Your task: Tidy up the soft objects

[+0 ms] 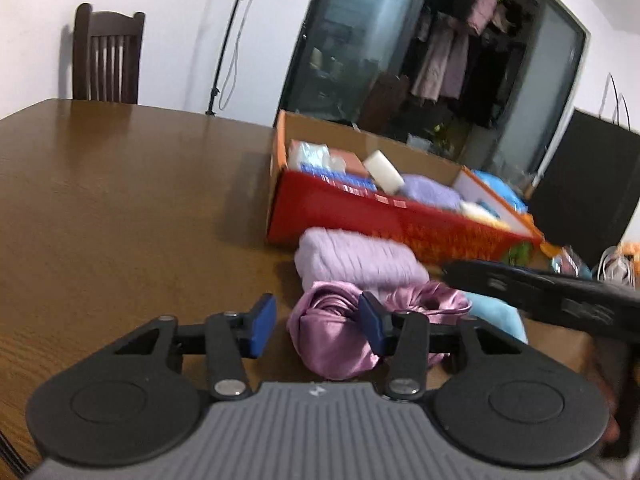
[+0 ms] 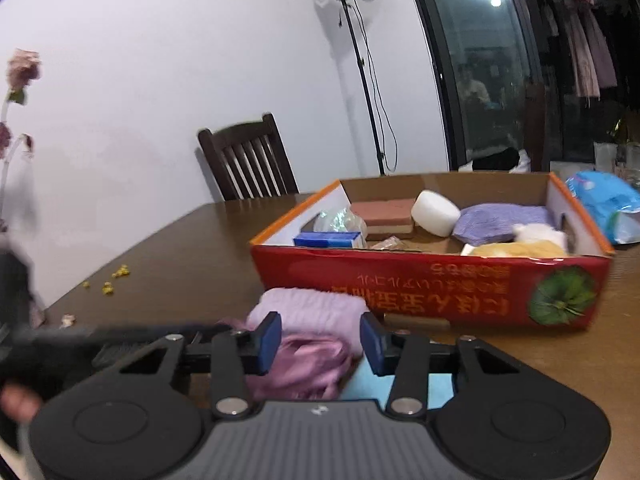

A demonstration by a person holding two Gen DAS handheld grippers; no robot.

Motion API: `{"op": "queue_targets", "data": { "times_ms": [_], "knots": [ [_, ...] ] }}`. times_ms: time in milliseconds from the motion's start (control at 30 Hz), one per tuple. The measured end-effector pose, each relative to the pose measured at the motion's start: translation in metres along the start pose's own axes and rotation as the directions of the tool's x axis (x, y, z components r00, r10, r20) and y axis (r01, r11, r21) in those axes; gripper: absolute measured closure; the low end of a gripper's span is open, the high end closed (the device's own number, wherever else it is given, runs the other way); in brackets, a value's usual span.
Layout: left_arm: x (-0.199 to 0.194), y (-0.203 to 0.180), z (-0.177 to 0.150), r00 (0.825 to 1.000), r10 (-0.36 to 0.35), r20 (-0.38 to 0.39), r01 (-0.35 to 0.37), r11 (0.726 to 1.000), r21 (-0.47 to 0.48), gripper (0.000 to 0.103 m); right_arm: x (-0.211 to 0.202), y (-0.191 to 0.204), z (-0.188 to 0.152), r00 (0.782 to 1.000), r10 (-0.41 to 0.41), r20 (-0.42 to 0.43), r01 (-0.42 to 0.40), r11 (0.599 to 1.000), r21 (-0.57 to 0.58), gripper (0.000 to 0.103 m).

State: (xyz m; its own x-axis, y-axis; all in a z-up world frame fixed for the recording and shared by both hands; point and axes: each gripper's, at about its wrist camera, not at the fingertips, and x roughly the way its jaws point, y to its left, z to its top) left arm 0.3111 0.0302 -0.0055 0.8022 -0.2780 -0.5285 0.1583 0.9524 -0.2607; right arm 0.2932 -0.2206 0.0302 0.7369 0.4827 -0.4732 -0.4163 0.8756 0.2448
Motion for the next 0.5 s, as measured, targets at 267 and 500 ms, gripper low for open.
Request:
{"op": "queue_targets", "data": {
  "times_ms": [267, 500],
  "knots": [
    [0.001, 0.009, -0.006, 0.997, -0.052, -0.049, 0.050, 0.998, -0.045, 0.055, 0.011, 0.006, -0.029, 0.992, 0.046, -0.116, -0.052, 0.997, -0.049, 0.076],
    [0.000, 0.009, -0.006, 0.993, -0.101, -0.055, 0.098, 0.994, -0.051, 0.075, 0.013, 0.006, -0.030, 0.992, 0.059, -0.114, -0.066, 0.996, -0.063, 0.080]
  ]
}}
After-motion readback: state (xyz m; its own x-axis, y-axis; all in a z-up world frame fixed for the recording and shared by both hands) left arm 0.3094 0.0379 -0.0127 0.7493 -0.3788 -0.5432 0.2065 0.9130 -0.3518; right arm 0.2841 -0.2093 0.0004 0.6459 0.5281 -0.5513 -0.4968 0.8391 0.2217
